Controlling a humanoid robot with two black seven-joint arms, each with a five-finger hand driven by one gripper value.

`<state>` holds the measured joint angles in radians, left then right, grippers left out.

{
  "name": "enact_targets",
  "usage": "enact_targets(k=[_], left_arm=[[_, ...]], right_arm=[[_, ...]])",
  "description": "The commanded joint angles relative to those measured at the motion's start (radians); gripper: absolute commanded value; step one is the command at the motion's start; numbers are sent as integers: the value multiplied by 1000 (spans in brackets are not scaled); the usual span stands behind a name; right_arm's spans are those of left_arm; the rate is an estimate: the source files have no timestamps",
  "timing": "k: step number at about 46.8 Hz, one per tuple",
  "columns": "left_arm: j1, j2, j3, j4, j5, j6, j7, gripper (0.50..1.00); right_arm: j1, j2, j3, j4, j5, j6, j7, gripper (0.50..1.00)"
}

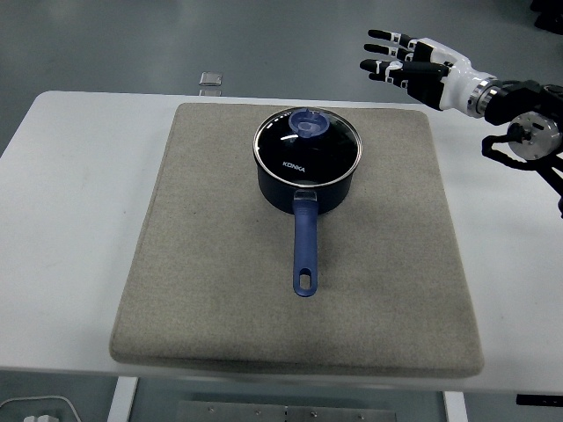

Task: Lift the pot lid and place it to the right of the pot.

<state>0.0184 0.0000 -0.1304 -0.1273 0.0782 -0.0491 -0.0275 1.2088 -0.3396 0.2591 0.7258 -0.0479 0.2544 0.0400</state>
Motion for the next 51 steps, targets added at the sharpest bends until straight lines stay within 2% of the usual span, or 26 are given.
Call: enact_targets(k=[1,18,24,36,51], left_arm=[[0,0,0,0,0,0,0,1000],[0,0,0,0,0,0,0,1000],[0,0,0,0,0,0,0,1000],[0,0,0,0,0,0,0,1000],[0,0,0,0,0,0,0,1000]], right_arm=[[9,-4,0,0,-35,25,0,924],[49,-4,0,1,-280,121,3,924],[60,-1,0,1,-394,154,24,924],[89,8,0,64,-661,155,57,924],[144,30,-1,115,-883,157,84,924]])
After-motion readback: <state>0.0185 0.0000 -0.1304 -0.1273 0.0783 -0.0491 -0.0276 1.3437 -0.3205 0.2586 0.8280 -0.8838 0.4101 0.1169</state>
